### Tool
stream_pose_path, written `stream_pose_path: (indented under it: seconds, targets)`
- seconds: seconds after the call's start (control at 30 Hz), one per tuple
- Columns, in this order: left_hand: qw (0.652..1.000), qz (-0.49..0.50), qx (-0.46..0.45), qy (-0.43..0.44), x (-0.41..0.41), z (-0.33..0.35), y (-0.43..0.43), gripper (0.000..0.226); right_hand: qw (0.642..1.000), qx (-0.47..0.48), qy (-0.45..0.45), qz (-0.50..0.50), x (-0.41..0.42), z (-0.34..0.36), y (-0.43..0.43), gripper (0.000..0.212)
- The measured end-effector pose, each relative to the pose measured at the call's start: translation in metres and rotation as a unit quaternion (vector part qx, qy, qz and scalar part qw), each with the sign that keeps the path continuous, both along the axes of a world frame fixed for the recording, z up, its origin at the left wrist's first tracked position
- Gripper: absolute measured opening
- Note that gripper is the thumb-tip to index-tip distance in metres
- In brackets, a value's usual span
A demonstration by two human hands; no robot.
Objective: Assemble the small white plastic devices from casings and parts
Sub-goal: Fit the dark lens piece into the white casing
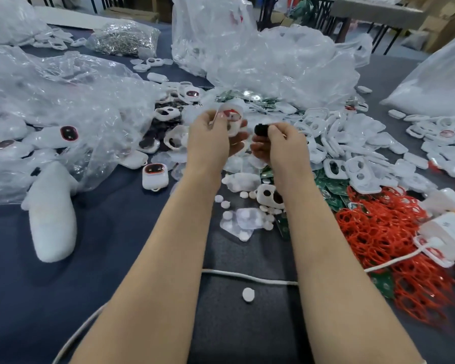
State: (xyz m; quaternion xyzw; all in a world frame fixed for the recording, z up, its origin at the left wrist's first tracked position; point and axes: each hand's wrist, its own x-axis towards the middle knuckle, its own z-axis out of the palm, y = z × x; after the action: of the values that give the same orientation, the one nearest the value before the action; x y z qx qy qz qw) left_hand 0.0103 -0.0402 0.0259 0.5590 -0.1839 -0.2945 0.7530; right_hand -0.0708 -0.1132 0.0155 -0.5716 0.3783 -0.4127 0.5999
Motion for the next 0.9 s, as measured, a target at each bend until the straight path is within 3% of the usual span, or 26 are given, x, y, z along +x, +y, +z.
stream_pose_path:
  seconds: [0.07,0.17,0.4,0.57,0.9]
  targets:
    - [0.997,-0.009,0.058,-0.04,-0.014,-0.007,-0.014,0.016,0.999,0.035,-0.031,-0.011,-0.019,-0.002,-0.009,0.011]
    - [0.99,-0.021,0.102,-0.092,-0.032,-0.019,-0.028,0.012,0.999,0.009,-0.029,-0.016,-0.039,-0.01,-0.015,0.012]
    - [0.989,-0.05,0.068,-0.123,-0.044,-0.04,-0.031,0.011,0.996,-0.09,0.004,-0.011,-0.044,-0.019,-0.015,0.032]
    - [0.984,-0.055,0.075,-0.154,-0.043,-0.04,-0.031,0.015,0.994,-0.097,-0.002,-0.053,-0.043,-0.02,-0.017,0.013]
    - [0.987,-0.054,0.041,-0.145,-0.042,-0.042,-0.028,0.007,0.951,-0.285,0.087,-0.085,-0.04,-0.022,-0.007,0.023]
